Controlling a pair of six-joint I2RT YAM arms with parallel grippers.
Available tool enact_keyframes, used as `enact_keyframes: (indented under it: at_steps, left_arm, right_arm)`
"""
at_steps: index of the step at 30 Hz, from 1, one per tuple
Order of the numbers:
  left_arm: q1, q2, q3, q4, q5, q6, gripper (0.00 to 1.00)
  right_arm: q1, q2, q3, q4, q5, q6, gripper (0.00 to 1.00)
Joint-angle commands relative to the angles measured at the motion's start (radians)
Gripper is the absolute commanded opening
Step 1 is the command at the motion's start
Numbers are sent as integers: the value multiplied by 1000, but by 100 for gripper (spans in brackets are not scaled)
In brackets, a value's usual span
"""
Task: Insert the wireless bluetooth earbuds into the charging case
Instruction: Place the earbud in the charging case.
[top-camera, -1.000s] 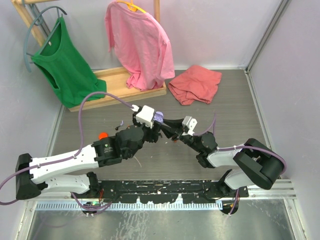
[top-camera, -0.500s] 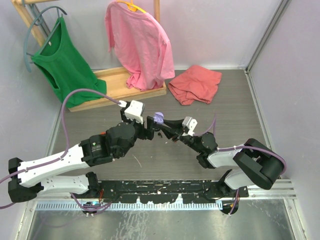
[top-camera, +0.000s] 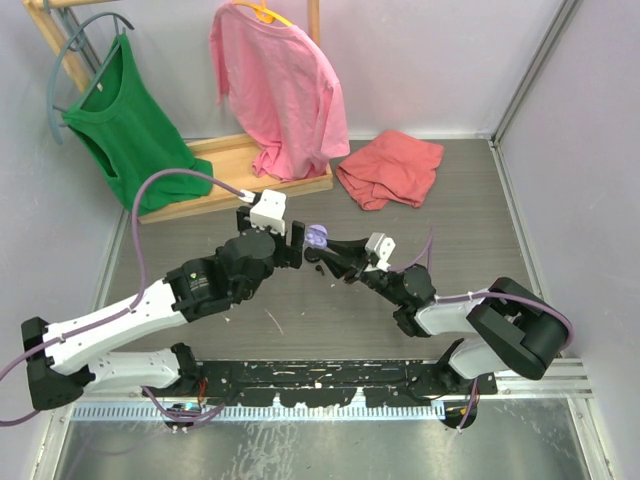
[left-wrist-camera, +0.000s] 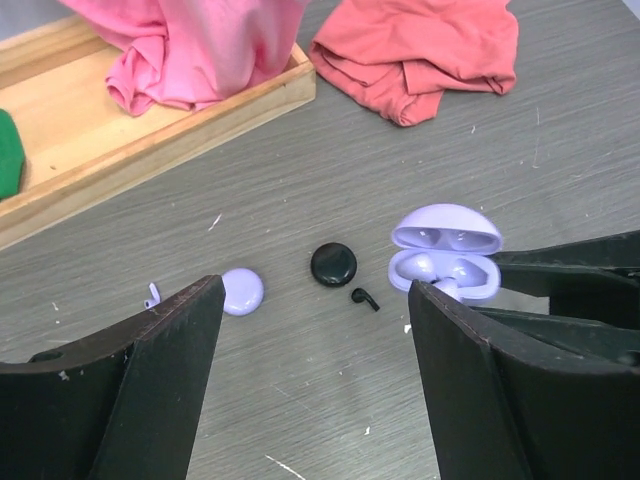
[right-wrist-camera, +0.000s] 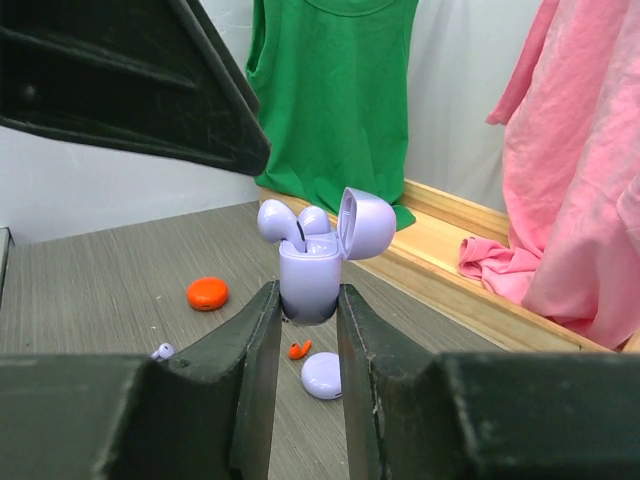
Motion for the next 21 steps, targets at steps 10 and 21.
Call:
enact_keyframes:
  at_steps: [10, 21]
  left_arm:
    - [221, -94, -97, 118, 471, 7, 78]
    - [248, -97, -118, 167, 564, 6, 78]
  right_arm:
    - [3, -59, -1, 140, -21, 17, 1]
    - [4, -62, -1, 138, -21, 16, 1]
